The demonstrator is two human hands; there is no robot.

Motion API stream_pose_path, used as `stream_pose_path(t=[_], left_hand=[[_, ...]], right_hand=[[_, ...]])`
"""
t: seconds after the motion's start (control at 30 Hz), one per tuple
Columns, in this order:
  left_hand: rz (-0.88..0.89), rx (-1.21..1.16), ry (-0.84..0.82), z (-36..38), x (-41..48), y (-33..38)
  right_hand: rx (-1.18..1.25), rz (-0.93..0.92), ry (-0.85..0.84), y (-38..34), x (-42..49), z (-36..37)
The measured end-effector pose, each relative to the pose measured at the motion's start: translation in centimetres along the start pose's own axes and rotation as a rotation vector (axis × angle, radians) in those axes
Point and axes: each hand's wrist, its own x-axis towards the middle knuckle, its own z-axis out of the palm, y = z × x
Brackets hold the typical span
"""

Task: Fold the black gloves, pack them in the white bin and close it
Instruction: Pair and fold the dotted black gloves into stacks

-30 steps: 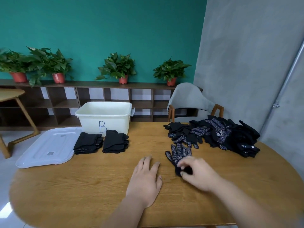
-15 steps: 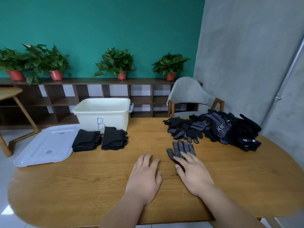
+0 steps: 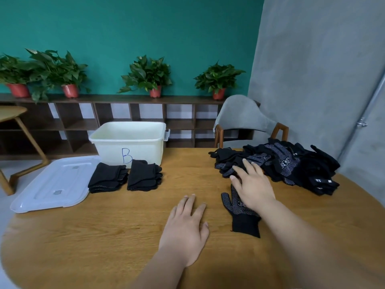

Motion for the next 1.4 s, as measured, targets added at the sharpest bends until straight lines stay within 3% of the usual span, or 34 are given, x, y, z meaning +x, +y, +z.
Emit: stream_pose_path(t=[0.2, 0.37, 0.57, 0.8, 1.03, 1.13, 1.4], left_hand=[[-0.012, 0.009, -0.018, 0.5, 0.5, -0.2], [-0.02, 0.007, -0.031, 0.4, 0.8, -0.4], [-0.027, -0.007, -0.03, 0.6, 0.8, -0.5], [-0.022, -0.009, -0.017, 0.6, 0.8, -0.5], [-0.03, -0.01, -0.024, 0.5, 1.0, -0.4], [-0.029, -0.012, -0.02, 0.4, 1.0, -0.5], [-0.041, -0.021, -0.027, 0.1, 0.7, -0.4]], right_hand=[[-0.124, -0.106, -0.143, -0.9, 5.7, -0.9], [-0.12, 0.015, -0.314, -0.4, 8.0, 0.8], [-0.202, 0.031, -0.149, 0.4, 6.8, 2.7], [-0.362, -0.027, -0.127, 0.2, 6.6, 2.6], [-0.266, -0.057, -0.224, -0.1, 8.2, 3.1], [-0.188, -0.031, -0.147, -0.4, 8.1, 3.2], [0.162, -0.078, 0.249, 0.3, 7.2, -1.1]])
